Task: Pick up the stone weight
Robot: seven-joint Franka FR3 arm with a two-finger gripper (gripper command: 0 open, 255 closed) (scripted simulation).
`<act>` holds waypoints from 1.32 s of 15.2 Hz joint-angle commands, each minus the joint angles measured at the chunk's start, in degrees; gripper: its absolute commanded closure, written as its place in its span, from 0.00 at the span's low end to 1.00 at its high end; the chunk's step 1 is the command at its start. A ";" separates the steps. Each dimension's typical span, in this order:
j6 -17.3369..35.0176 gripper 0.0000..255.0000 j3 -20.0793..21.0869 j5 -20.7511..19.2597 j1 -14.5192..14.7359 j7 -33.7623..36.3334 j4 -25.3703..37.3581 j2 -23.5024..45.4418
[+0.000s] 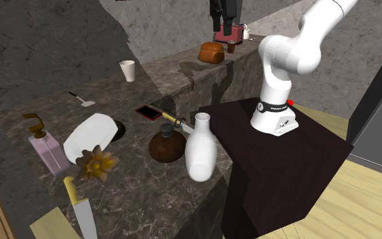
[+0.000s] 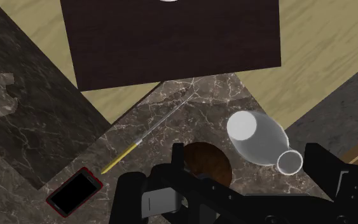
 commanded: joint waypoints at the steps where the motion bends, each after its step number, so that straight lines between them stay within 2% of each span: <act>1: 0.00 0.00 0.00 0.00 0.00 0.00 0.00 0.00; 11: 21.47 0.00 0.69 0.27 0.09 -0.64 -7.76 12.67; 20: 39.77 0.00 1.08 0.59 0.28 -1.16 -7.35 30.46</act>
